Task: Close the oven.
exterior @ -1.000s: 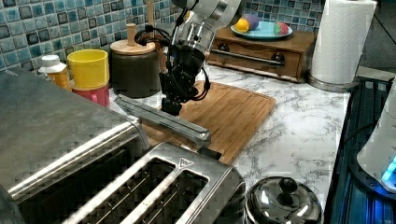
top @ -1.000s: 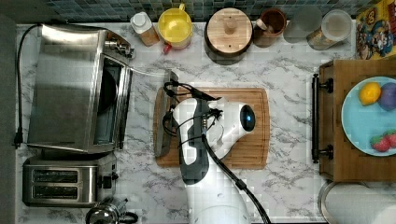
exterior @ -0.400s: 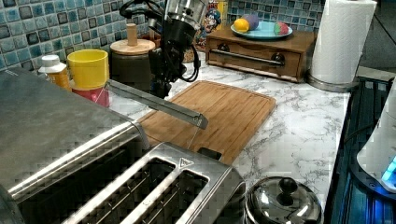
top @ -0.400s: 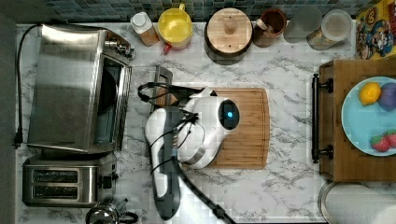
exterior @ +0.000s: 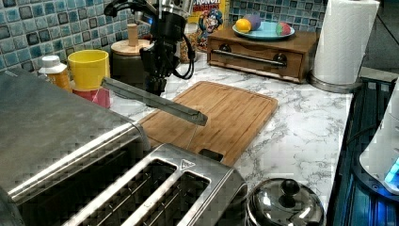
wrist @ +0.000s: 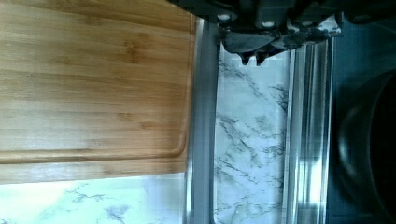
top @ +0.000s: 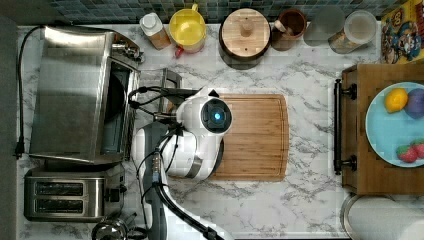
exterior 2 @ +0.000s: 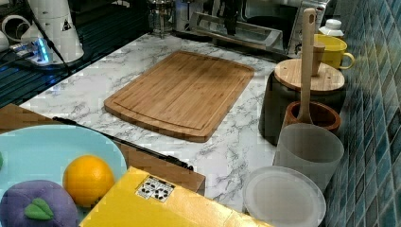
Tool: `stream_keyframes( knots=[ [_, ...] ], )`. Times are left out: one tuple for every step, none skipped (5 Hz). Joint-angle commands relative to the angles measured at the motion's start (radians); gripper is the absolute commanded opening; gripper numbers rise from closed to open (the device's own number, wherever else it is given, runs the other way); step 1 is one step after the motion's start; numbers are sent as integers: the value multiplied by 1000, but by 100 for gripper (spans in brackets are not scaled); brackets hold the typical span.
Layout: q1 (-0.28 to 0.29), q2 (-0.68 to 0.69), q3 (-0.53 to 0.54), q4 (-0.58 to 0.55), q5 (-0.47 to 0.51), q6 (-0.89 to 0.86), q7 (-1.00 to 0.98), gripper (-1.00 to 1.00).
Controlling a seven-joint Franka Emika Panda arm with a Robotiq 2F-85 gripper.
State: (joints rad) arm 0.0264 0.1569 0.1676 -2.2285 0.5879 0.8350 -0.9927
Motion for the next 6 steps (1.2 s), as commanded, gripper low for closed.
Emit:
stream_keyframes(
  knots=[
    [180,-51,171,243,-207,16,297,-100],
    [185,-53,215,263,-397,41,462,-100],
    [186,-79,246,263,-453,72,532,-100],
    [200,-107,250,270,-621,61,724,-100],
    [200,-63,275,357,-871,-79,995,-100],
    [196,-145,273,320,-813,-79,1038,-100]
  ],
)
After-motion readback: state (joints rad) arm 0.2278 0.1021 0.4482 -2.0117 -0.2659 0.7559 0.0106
